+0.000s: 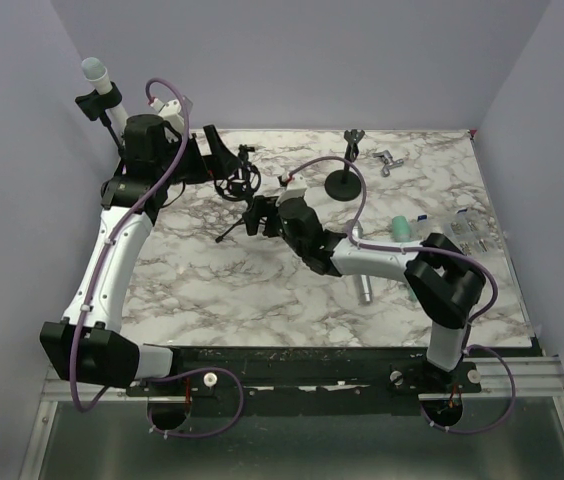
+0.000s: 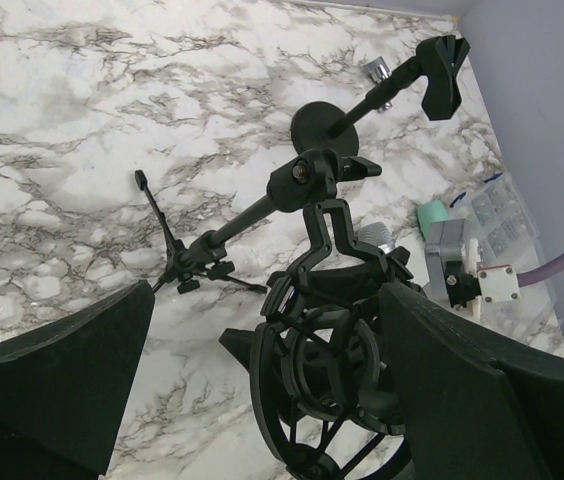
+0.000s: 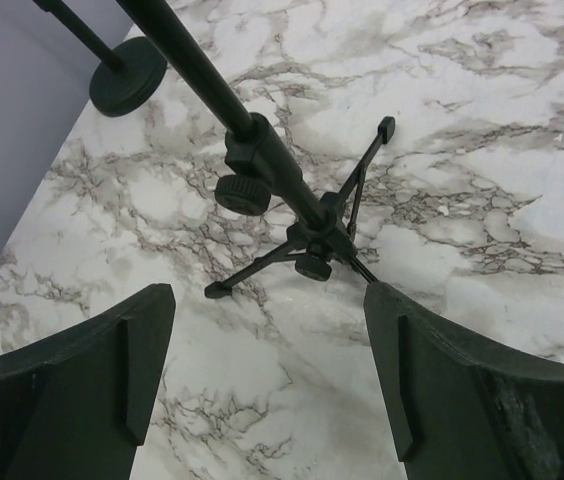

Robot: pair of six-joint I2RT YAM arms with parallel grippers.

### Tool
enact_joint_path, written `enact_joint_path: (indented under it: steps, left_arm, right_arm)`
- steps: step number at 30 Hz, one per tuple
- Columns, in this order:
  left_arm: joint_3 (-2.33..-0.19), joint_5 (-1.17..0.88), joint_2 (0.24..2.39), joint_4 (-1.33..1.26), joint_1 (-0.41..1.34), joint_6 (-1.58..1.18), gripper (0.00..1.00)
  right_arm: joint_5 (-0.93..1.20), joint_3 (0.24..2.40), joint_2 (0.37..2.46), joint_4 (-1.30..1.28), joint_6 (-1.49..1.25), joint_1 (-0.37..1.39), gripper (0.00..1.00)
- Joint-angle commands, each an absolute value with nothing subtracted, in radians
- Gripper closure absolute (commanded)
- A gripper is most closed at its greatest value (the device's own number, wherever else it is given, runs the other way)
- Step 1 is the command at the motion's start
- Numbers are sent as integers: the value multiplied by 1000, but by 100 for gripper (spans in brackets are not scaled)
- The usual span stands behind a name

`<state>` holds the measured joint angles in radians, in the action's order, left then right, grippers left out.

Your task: Remove the microphone from the stand

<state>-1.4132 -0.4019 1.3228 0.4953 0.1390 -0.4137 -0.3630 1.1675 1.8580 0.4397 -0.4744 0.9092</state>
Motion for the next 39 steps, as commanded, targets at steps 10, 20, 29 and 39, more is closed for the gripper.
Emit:
enact_joint_path:
  steps: [10,20,29,39]
  left_arm:
    - [-1460,-352,1380,563,135,-414,3]
    - [-1442,-367,1360,537,134,-414,1]
    - [-1437,-378,1348,529,128,-416,1]
    - [-1430,-367,1333,526,128,-414,1]
  right_arm:
    - [-174,1110,1850,556,-713,825,21]
    - [-33,1192,1935,620,-828,772,35]
    - [42,1223,1996,660,-891,769,35]
    - [6,1213,2026,707,-970,765,54]
